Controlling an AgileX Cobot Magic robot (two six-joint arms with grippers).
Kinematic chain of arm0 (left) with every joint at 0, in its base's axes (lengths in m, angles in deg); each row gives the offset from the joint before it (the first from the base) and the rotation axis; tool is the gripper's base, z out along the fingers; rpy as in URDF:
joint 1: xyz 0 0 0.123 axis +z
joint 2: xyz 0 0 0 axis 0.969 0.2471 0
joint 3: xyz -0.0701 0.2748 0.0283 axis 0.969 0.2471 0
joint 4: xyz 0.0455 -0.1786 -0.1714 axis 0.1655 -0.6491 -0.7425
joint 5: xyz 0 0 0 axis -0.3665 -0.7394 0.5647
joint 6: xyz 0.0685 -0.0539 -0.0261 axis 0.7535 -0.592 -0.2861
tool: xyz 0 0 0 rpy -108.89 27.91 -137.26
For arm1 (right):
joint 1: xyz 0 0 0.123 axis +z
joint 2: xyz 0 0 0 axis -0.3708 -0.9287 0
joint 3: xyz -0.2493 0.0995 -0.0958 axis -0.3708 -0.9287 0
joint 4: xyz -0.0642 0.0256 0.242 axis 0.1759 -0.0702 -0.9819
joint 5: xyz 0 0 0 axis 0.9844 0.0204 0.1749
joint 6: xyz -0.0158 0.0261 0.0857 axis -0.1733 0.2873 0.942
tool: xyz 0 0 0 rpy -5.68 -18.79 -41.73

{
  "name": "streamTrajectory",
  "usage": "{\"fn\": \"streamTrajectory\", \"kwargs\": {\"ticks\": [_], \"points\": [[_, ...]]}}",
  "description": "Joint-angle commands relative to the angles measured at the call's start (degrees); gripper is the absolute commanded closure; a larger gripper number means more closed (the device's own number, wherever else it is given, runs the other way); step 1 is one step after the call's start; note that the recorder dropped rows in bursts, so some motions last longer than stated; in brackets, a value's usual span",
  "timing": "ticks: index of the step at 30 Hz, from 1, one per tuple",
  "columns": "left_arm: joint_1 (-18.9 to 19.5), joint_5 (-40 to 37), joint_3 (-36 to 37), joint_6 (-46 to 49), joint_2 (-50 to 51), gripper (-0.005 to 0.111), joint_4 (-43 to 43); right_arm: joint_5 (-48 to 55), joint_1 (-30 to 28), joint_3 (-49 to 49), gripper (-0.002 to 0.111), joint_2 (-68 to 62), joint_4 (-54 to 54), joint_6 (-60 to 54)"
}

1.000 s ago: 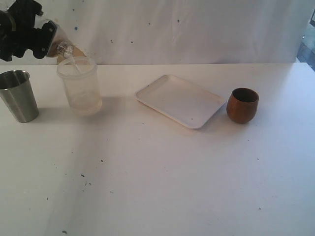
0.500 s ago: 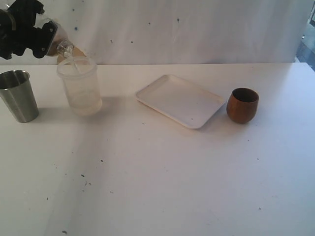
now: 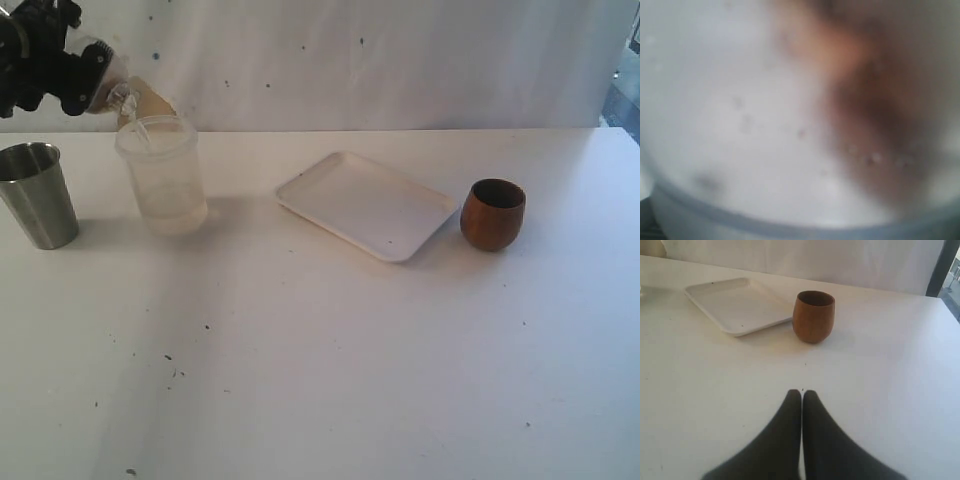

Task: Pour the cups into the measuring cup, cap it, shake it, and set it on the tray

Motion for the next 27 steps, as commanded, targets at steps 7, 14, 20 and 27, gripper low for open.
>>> {"fn": "streamTrajectory", "kwargs": {"ticks": [7, 14, 20, 27], "points": [[0.0, 2.97, -0.47, -0.68, -0.1, 0.107, 1.35, -0.61, 0.14, -0.06, 0.107, 0.29, 0.31, 0.25], [0.0, 3.24, -0.47, -0.68, -0.1, 0.107, 1.49, -0.61, 0.14, -0.06, 0.107, 0.29, 0.31, 0.25], [0.0, 4.22, -0.47, -0.68, -0.1, 0.107, 1.49, -0.61, 0.14, -0.06, 0.107, 0.29, 0.31, 0.25], [0.0, 4.45, -0.47, -0.4, -0.1, 0.107, 1.49, -0.61, 0.14, -0.06, 0.107, 0.29, 0.31, 0.25]]}}
